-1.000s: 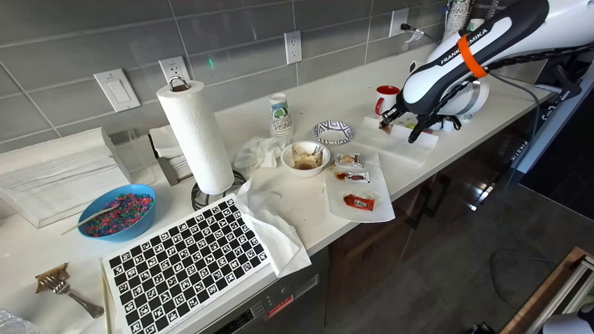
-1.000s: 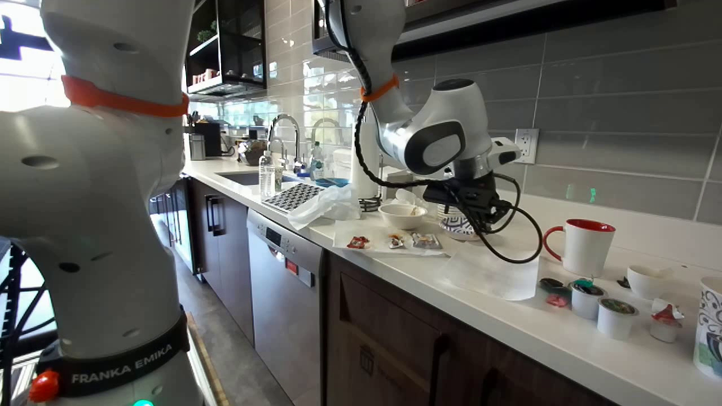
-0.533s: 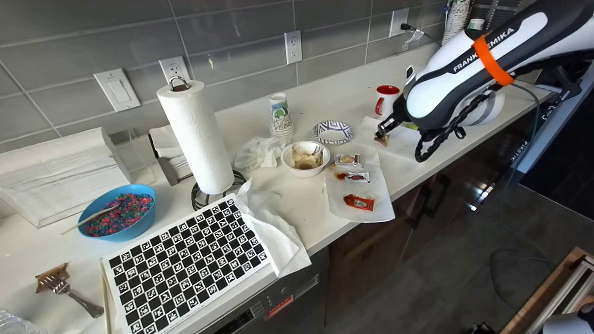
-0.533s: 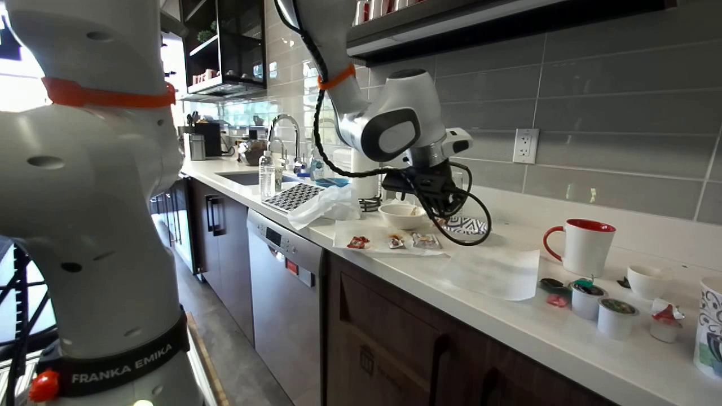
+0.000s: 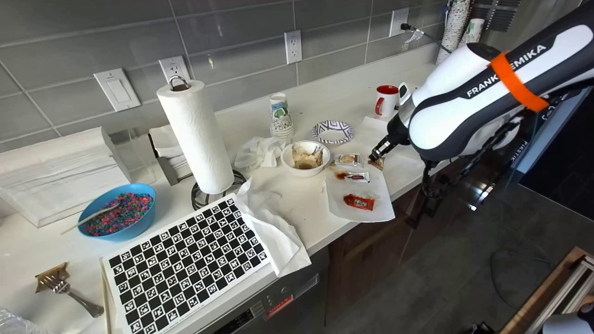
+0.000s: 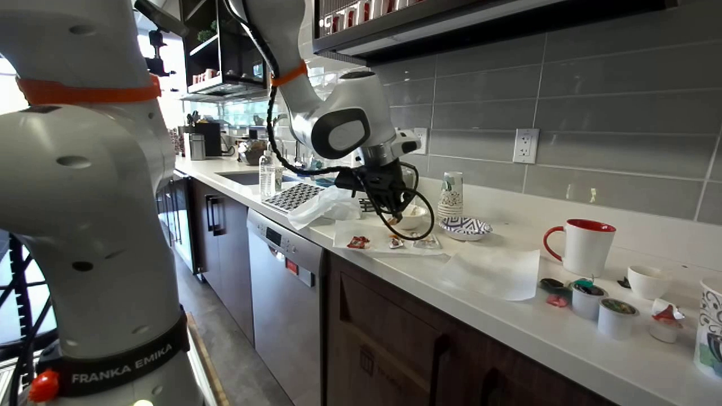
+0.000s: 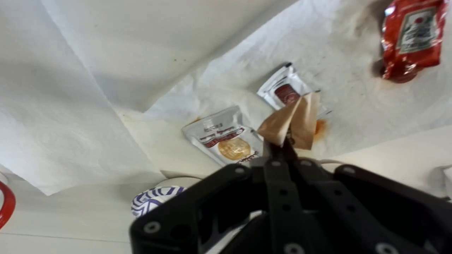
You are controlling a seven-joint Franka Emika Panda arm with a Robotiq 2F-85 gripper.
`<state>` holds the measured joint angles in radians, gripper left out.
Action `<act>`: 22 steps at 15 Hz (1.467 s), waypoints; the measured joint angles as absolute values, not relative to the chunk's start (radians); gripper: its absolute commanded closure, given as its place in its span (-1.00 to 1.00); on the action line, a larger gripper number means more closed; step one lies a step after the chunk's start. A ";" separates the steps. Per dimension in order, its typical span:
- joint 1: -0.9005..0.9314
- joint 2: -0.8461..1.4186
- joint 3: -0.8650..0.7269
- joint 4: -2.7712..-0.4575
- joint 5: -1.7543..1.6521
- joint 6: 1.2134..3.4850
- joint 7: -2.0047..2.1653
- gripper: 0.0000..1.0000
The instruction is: Put the small tissue in the rubbish can
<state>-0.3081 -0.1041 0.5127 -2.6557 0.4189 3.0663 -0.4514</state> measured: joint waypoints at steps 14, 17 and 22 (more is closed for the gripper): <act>-0.212 -0.372 0.492 -2.743 0.369 2.562 -0.206 1.00; -0.212 -0.363 0.492 -2.746 0.405 2.496 -0.206 1.00; -0.232 -0.328 0.499 -2.752 0.415 2.428 -0.157 1.00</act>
<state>-0.2316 -0.3281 0.4992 -2.7522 0.4147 2.4279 -0.1569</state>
